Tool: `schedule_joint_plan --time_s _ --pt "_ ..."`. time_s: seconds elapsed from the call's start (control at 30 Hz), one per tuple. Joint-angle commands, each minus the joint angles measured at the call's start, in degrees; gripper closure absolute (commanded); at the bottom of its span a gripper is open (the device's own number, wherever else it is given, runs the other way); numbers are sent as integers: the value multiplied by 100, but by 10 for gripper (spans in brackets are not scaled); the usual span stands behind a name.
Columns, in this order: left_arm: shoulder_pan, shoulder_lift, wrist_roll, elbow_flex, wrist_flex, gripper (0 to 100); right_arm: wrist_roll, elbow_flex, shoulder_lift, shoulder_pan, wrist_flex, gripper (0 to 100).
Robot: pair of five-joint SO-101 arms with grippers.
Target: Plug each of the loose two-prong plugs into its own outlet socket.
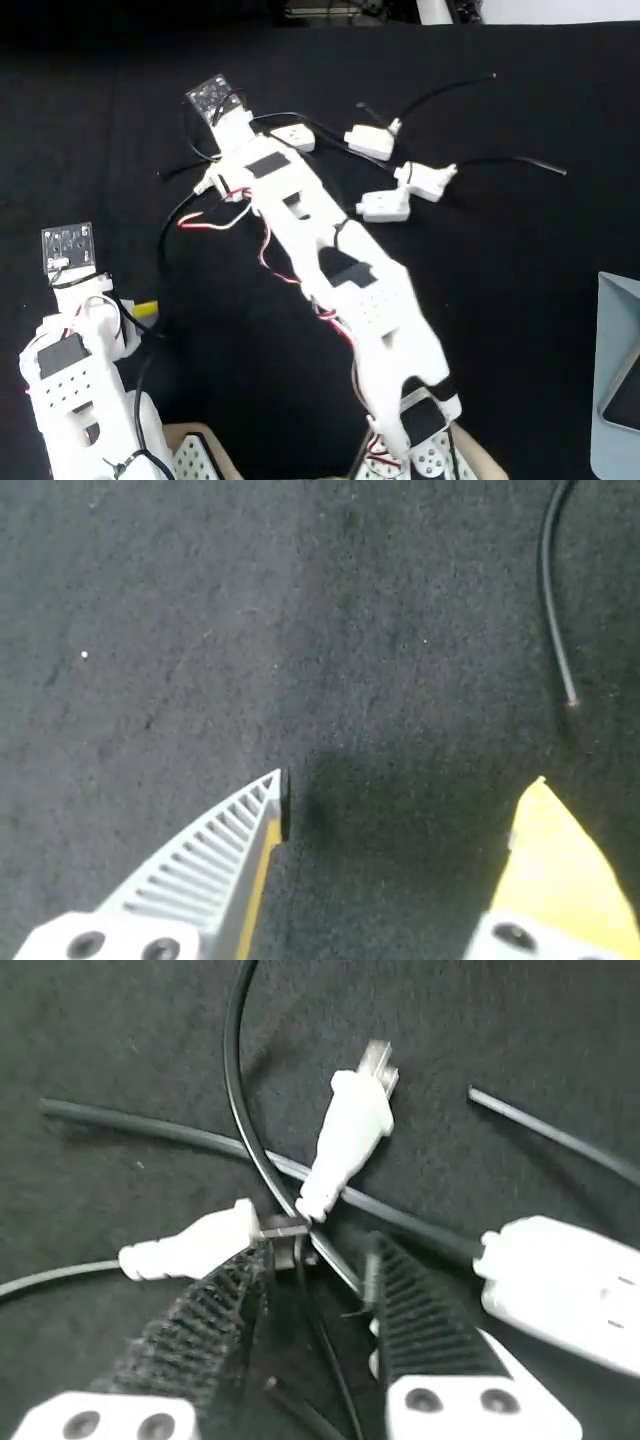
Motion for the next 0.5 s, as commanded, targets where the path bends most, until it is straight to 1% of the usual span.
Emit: schedule_joint_plan --time_s 0.0,0.2,0.47 --pt "-22 -70 -44 -31 -114 647 53 -734 92 -185 229 922" --pt "-22 -70 -44 -31 -114 647 53 -1051 259 -132 721 935" --pt "-22 -70 -44 -31 -114 647 70 -1024 268 -123 1275 935"
